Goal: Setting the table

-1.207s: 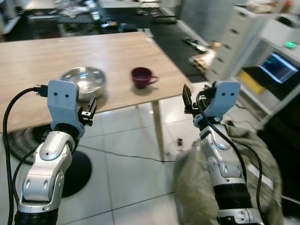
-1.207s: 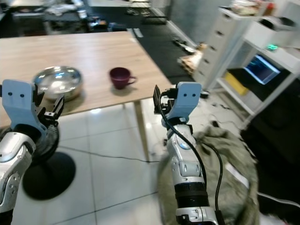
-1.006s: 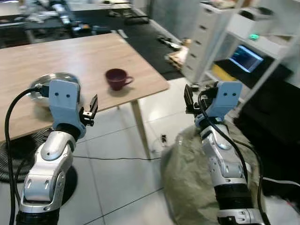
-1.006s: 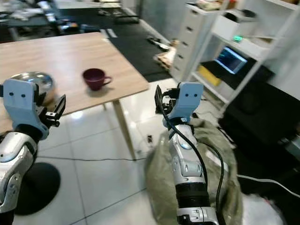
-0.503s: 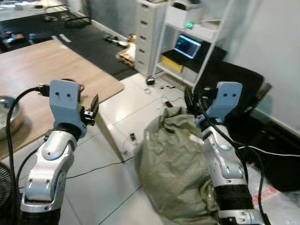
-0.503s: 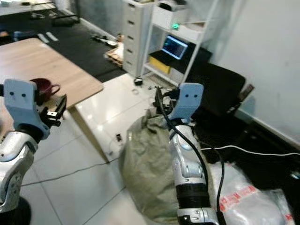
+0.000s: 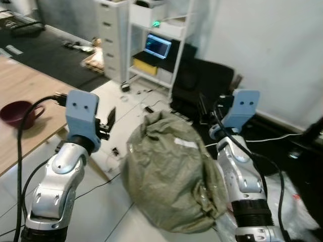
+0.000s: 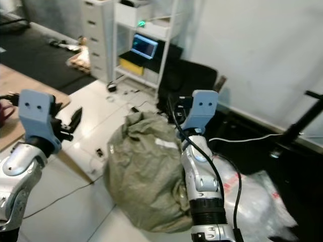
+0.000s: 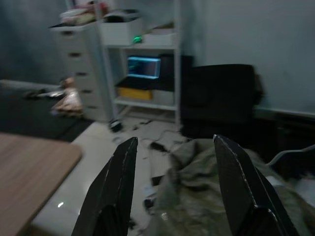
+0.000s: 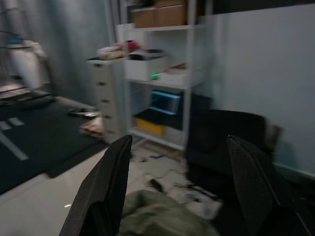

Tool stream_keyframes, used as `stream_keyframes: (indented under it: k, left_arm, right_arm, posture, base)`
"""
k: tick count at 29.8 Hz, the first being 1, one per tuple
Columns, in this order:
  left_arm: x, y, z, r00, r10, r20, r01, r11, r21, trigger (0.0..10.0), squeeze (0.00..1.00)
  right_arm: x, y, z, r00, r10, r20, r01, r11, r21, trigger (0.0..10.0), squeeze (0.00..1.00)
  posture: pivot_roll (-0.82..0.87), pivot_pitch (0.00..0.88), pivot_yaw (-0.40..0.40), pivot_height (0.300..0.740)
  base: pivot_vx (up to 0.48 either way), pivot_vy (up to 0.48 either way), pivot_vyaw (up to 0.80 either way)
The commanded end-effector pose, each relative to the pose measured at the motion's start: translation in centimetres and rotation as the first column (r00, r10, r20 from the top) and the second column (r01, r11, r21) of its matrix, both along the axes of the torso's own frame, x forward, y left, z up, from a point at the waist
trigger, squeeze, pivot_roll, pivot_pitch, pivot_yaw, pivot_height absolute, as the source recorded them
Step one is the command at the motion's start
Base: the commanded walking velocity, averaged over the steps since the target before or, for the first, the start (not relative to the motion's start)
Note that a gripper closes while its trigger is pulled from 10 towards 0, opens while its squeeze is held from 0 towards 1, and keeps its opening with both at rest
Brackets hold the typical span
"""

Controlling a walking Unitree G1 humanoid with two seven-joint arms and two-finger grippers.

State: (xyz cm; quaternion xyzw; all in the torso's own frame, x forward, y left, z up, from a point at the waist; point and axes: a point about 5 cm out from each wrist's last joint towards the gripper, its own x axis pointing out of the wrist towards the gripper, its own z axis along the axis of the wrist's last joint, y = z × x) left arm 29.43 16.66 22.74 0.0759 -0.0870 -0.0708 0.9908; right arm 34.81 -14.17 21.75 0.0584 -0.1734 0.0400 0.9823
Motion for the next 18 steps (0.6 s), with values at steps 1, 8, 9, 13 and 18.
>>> stream_keyframes:
  k: [1, 8, 9, 13, 18]
  left_arm:
    - [-0.3, -0.1, -0.5, 0.999, -0.024, -0.022, 0.025, 0.999, 0.023, 10.0, 0.00]
    - [-0.6, -0.4, -1.8, 0.994, -0.078, -0.076, 0.080, 0.997, 0.020, 10.0, 0.00]
    - [-0.6, -0.4, -1.8, 0.994, -0.078, -0.076, 0.080, 0.997, 0.020, 10.0, 0.00]
    - [-1.1, 0.6, -4.0, 0.988, -0.047, -0.145, 0.048, 0.999, 0.005, 10.0, 0.00]
    - [-2.1, 1.9, -7.0, 0.972, -0.004, -0.234, 0.009, 1.000, 0.023, 10.0, 0.00]
  right_arm:
    - [-0.1, 0.0, -0.4, 1.000, 0.000, -0.017, 0.000, 1.000, 0.006, 10.0, 0.00]
    - [-0.3, -0.1, -1.2, 0.999, -0.005, -0.041, 0.004, 1.000, -0.021, 10.0, 0.00]
    - [-0.3, -0.1, -1.2, 0.999, -0.005, -0.041, 0.004, 1.000, -0.021, 10.0, 0.00]
    - [-0.9, -0.2, -3.3, 0.995, 0.009, -0.100, -0.016, 0.997, -0.073, 10.0, 0.00]
    - [-2.3, -0.3, -7.4, 0.975, 0.024, -0.220, -0.052, 0.991, -0.120, 10.0, 0.00]
  posture:
    - [0.08, 0.042, 0.011, 0.740]
    - [0.07, 0.045, 0.012, 0.740]
    - [0.07, 0.045, 0.012, 0.740]
    - [0.07, 0.047, 0.008, 0.740]
    - [0.07, 0.046, 0.002, 0.740]
  base:
    - [0.000, 0.000, -0.80]
    - [0.000, 0.000, -0.80]
    - [0.000, 0.000, -0.80]
    - [0.000, 0.000, -0.80]
    - [0.000, 0.000, -0.80]
